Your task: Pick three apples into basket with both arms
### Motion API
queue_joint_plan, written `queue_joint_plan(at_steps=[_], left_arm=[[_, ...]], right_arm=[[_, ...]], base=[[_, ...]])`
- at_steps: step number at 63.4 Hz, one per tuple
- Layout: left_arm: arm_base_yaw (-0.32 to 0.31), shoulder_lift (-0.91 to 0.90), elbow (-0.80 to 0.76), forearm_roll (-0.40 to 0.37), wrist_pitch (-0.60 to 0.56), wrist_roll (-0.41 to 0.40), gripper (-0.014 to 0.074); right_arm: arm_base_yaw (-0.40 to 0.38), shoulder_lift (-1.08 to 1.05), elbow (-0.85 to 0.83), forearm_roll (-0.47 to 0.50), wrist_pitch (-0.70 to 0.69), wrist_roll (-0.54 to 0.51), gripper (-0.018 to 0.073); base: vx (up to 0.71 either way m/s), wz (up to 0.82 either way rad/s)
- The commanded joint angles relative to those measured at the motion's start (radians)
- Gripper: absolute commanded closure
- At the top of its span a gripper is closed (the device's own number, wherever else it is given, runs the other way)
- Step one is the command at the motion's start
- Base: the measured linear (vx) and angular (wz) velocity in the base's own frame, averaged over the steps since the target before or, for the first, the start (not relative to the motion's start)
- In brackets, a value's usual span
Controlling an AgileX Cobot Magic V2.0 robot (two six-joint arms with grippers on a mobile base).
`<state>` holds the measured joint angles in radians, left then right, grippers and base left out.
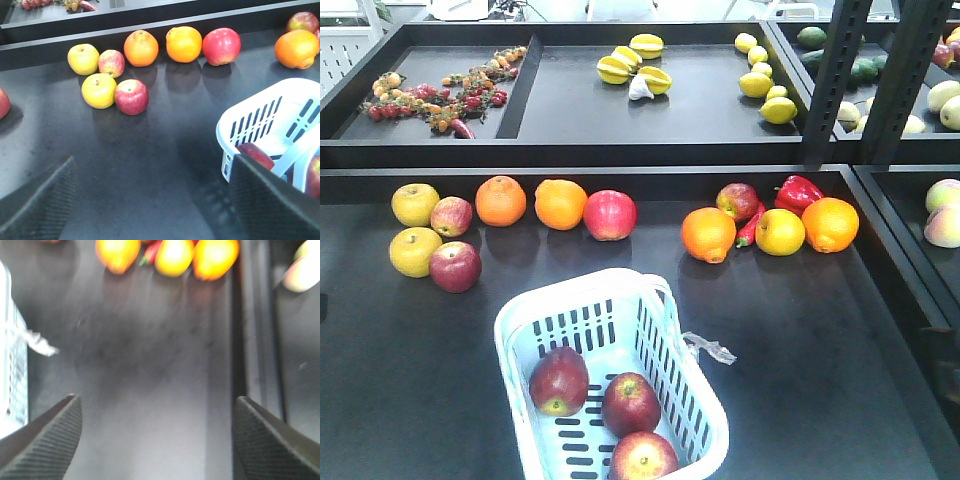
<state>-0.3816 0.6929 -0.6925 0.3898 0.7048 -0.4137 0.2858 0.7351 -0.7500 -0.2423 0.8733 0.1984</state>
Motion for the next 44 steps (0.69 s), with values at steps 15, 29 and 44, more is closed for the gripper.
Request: queue_joint_plan(at_steps=[15, 29, 44], left_arm=[[0.001, -0.003, -0.023, 0.018, -0.057, -0.007, 0.0011], [0.001, -0.003, -0.023, 0.018, -0.057, -0.007, 0.0011], [0.001, -0.003, -0.023, 0.018, -0.057, -0.007, 0.0011]], right_arm=[[-0.007, -0.029, -0.031, -0.028, -0.047, 0.002, -0.0022], [-0.007, -0.029, -0.031, -0.031, -0.049, 0.002, -0.0022], [-0.007, -0.029, -0.031, -0.042, -0.049, 0.002, -0.0018]], base=[[0.00, 0.00], [0.00, 0.00], [0.00, 0.00]])
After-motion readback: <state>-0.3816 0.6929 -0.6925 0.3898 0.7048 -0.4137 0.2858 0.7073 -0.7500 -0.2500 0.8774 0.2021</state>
